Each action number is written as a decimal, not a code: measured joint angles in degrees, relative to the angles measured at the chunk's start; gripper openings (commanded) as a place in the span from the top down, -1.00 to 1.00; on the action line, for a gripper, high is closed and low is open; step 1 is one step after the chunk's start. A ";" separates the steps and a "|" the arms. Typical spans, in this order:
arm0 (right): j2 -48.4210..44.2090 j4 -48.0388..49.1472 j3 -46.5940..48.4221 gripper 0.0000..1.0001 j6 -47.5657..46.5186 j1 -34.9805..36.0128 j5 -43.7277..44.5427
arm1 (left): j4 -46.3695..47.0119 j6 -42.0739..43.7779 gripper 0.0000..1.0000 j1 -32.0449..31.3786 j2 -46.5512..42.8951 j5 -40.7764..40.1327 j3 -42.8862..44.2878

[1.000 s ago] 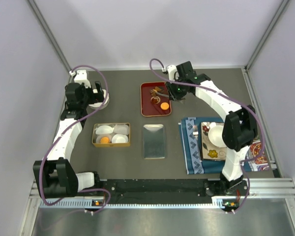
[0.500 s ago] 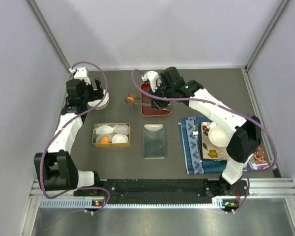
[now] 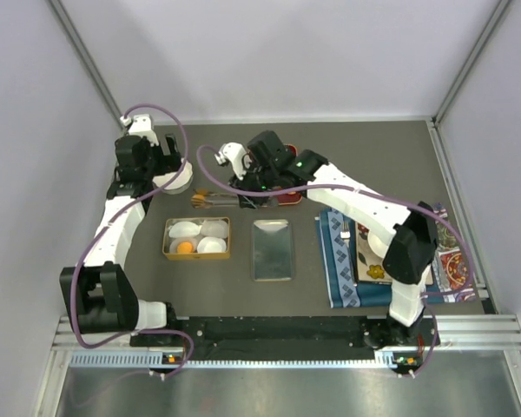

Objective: Pack the cookies

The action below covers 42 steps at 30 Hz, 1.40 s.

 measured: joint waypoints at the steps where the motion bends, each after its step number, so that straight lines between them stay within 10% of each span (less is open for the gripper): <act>1: 0.79 -0.04 0.42 0.55 0.02 0.37 -0.04 | 0.00 0.00 -0.98 0.04 0.15 -0.02 0.00; 42: 12.98 -0.42 8.68 0.54 -1.44 6.64 0.61 | 0.02 0.09 -0.98 0.09 1.44 0.28 0.00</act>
